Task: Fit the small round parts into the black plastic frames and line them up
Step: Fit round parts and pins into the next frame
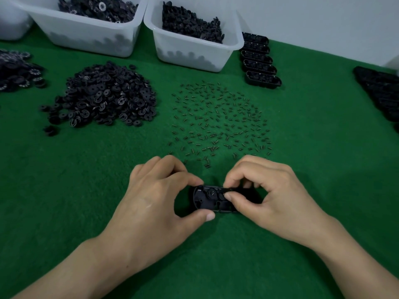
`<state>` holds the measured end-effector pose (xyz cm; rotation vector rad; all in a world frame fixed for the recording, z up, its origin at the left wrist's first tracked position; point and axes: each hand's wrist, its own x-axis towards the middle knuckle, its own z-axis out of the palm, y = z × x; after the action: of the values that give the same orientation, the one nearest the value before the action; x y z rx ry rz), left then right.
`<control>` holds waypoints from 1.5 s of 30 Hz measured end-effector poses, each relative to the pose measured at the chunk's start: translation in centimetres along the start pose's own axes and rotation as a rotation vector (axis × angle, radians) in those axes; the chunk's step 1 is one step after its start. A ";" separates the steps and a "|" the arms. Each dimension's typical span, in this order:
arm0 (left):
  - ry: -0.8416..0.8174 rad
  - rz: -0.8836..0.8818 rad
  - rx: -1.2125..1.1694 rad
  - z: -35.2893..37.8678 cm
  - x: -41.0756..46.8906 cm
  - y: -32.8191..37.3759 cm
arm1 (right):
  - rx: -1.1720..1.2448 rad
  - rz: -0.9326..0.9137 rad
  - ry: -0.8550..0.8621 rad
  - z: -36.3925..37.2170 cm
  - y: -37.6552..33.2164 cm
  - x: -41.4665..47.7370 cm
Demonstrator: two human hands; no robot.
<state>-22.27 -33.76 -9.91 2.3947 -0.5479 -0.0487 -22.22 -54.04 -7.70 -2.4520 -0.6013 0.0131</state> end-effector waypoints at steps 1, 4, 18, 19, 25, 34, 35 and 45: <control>-0.001 0.000 0.001 0.0 0.0 0.0 | 0.003 -0.001 -0.009 0.0 0.0 0.0; -0.002 -0.002 -0.002 0.0 0.0 0.0 | 0.019 0.014 -0.073 -0.3 0.0 0.2; 0.006 0.005 -0.007 0.0 -0.1 0.0 | -0.293 -0.030 -0.025 -0.2 0.8 5.0; 0.008 0.004 -0.007 0.0 -0.1 0.0 | -0.311 -0.023 -0.041 -0.2 0.6 5.1; 0.008 0.005 0.008 0.0 0.0 0.0 | -0.334 0.061 -0.122 -0.9 0.2 5.2; -0.002 -0.003 0.002 0.0 -0.1 0.0 | 0.010 0.042 0.135 0.0 0.3 -1.4; -0.002 -0.003 0.005 0.0 -0.1 0.1 | 0.016 0.042 0.146 0.4 0.4 -1.6; -0.001 0.005 0.004 0.0 -0.1 0.0 | 0.025 0.035 0.173 1.2 0.8 -1.9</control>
<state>-22.39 -33.75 -9.91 2.3973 -0.5549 -0.0472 -23.76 -54.73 -9.41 -2.4083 -0.4790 -0.1738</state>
